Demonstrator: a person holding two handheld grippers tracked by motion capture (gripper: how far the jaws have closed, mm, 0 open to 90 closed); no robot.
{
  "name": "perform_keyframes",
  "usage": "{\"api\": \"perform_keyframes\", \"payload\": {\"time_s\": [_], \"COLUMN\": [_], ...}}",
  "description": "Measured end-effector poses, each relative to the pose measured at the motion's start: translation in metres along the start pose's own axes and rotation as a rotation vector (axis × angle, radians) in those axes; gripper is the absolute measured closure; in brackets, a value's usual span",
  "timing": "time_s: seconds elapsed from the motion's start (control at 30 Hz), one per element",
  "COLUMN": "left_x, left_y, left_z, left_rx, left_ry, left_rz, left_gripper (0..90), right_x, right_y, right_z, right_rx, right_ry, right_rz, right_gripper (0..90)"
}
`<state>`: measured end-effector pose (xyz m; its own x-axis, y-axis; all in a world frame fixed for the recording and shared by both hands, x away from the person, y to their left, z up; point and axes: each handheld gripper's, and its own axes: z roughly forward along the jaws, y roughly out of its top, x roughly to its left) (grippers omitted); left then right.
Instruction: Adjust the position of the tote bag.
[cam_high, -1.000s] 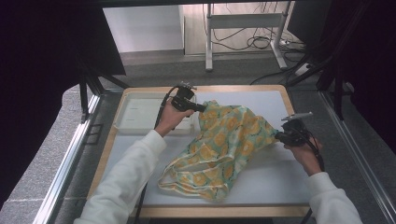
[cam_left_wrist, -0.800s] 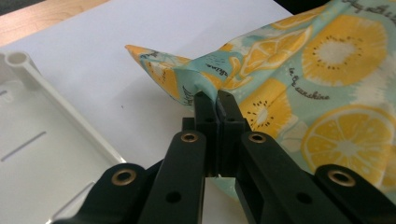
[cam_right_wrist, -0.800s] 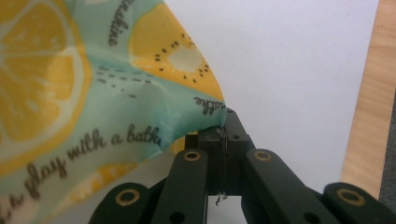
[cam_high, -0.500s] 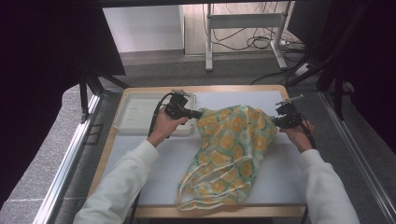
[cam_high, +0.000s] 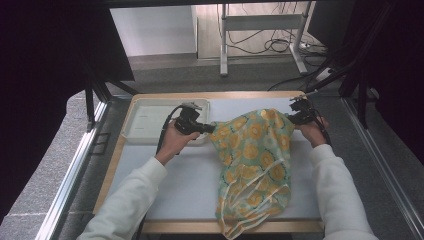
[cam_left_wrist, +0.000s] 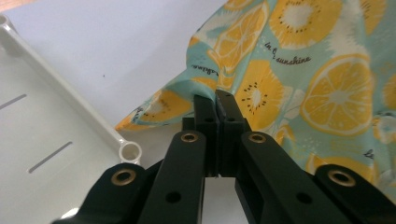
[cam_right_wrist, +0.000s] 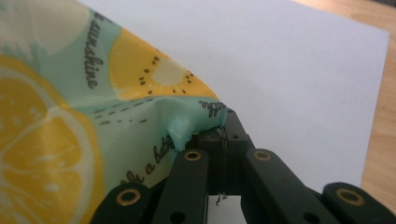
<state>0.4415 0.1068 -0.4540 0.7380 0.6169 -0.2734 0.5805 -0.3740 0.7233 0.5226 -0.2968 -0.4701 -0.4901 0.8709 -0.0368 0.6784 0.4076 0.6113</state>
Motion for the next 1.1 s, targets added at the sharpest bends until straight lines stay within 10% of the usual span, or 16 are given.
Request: {"api": "perform_keyframes", "payload": {"time_s": [1.1], "left_x": [0.007], "left_y": [-0.002], "left_z": [0.016], "left_rx": [0.012], "left_ry": [0.008], "left_rz": [-0.010], "left_gripper": [87.9], "right_x": [-0.008], "right_y": [-0.032], "right_z": [-0.014], "right_rx": [-0.062], "right_ry": [0.049], "right_rz": [0.081], "right_gripper": [83.1]}}
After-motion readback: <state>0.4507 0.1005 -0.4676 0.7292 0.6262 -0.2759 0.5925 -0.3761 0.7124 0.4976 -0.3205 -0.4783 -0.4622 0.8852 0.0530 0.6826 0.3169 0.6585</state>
